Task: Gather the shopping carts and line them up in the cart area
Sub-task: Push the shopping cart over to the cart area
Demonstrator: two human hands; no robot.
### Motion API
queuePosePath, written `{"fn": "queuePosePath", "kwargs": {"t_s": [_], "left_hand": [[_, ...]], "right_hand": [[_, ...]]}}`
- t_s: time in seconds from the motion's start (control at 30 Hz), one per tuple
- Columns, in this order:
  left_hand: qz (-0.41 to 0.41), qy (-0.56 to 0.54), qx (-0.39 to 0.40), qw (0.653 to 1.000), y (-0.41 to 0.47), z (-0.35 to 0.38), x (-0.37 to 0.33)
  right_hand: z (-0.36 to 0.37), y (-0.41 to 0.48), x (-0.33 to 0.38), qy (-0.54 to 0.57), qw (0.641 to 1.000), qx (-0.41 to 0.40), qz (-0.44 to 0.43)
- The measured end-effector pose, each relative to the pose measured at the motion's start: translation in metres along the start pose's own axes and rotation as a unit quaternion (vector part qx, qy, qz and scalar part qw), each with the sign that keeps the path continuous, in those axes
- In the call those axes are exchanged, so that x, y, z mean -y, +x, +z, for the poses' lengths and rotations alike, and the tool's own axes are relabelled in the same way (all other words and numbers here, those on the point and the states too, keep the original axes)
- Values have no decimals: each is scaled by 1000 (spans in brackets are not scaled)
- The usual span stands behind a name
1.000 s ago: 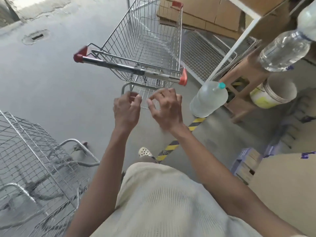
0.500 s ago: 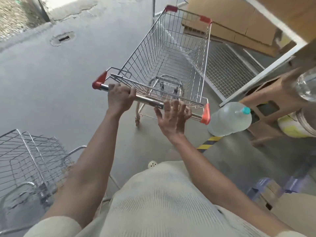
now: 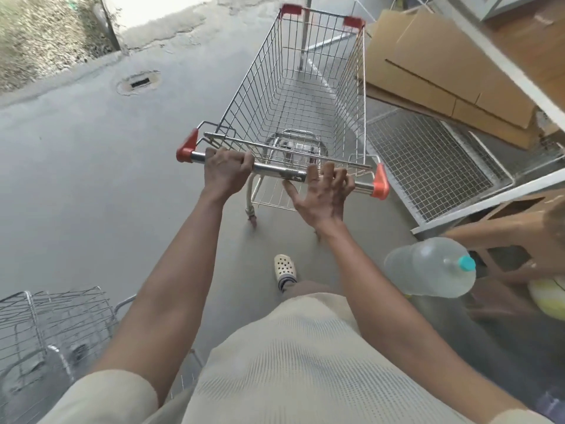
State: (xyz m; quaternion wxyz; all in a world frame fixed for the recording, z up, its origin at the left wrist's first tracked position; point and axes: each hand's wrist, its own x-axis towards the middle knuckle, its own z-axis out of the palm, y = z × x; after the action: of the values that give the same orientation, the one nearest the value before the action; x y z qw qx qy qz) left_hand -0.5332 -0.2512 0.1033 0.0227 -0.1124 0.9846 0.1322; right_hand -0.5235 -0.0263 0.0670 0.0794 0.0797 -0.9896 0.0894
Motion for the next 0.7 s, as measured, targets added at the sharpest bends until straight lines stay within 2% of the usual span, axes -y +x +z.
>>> {"fn": "queuePosePath", "kwargs": {"t_s": [0.13, 0.37, 0.47, 0.7], "left_hand": [[-33, -13, -1, 999, 47, -4, 8], [-73, -29, -13, 997, 96, -15, 33], [-90, -53, -16, 994, 103, -25, 49], [-143, -34, -14, 989, 94, -31, 94]], "right_hand": [[-3, 72, 3, 21, 994, 100, -26], [0, 162, 31, 25, 980, 180, -86], [5, 182, 50, 30, 974, 194, -116], [12, 190, 81, 28, 962, 190, -192]]}}
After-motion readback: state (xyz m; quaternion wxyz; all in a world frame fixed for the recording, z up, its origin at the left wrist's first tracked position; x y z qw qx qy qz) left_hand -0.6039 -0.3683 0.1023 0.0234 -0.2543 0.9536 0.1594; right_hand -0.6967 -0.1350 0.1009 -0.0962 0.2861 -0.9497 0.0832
